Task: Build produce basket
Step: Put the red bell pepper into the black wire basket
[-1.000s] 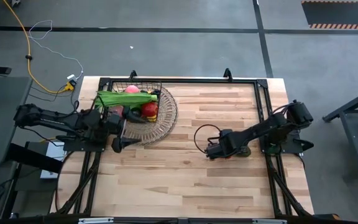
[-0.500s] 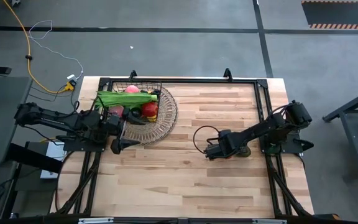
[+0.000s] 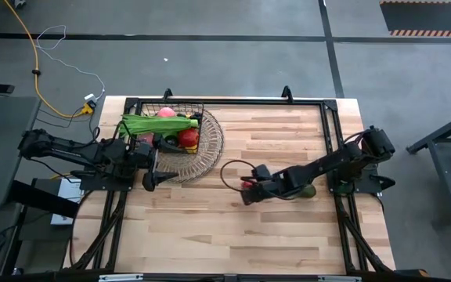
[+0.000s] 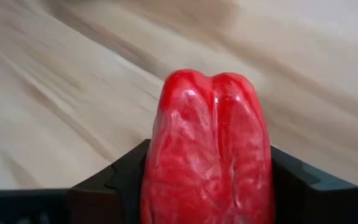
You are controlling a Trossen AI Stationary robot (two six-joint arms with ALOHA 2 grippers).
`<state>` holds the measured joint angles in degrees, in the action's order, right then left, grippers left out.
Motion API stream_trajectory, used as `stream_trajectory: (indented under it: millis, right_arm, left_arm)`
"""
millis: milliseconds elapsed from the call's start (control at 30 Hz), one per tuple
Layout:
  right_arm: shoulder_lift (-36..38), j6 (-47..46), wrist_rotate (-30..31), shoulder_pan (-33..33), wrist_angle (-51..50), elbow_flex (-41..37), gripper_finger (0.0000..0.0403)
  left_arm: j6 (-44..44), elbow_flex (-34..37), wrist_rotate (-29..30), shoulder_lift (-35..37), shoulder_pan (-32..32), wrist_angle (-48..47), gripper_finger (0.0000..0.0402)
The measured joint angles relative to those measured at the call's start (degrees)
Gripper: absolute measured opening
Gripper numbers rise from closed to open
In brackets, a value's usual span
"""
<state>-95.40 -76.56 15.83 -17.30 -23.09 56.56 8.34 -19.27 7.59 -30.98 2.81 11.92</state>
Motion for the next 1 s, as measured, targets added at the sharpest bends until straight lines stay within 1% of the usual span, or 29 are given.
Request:
stream_trajectory:
  millis: [100,233,333,467,567,733,867,1000]
  right_arm:
    - [-0.1,5.9,6.1,0.0,8.5,0.0,0.0216]
    - [-0.1,18.4,15.8,0.0,21.4,0.0,0.0214]
    - [-0.1,28.6,19.3,0.9,32.1,0.0,0.0214]
    - [-0.1,39.4,19.2,2.3,43.1,0.0,0.0214]
    - [-0.1,44.0,18.3,3.0,46.3,0.0,0.0214]
    - [-1.0,46.1,18.2,3.2,47.5,-0.1,0.0214]
    - [-3.3,47.0,18.1,3.2,49.0,-0.2,0.0214]
    - [-5.5,48.7,17.9,3.2,52.6,-0.2,0.0214]
  left_arm:
    - [0.0,0.0,0.0,0.0,0.0,0.1,0.0392]
    - [0.6,0.0,0.0,0.0,0.0,0.0,0.0392]
    - [1.4,0.0,-0.1,0.0,0.0,0.0,0.0392]
    - [2.1,0.0,-1.7,0.0,0.0,0.2,0.0392]
    - [3.1,0.0,-2.3,0.0,0.0,0.3,0.0392]
    - [6.0,0.0,-2.4,-0.7,0.1,-0.1,0.0392]
    - [6.6,0.0,-2.4,-2.8,1.5,0.1,0.0392]
    - [6.7,0.0,-2.4,-6.0,3.1,3.4,0.0392]
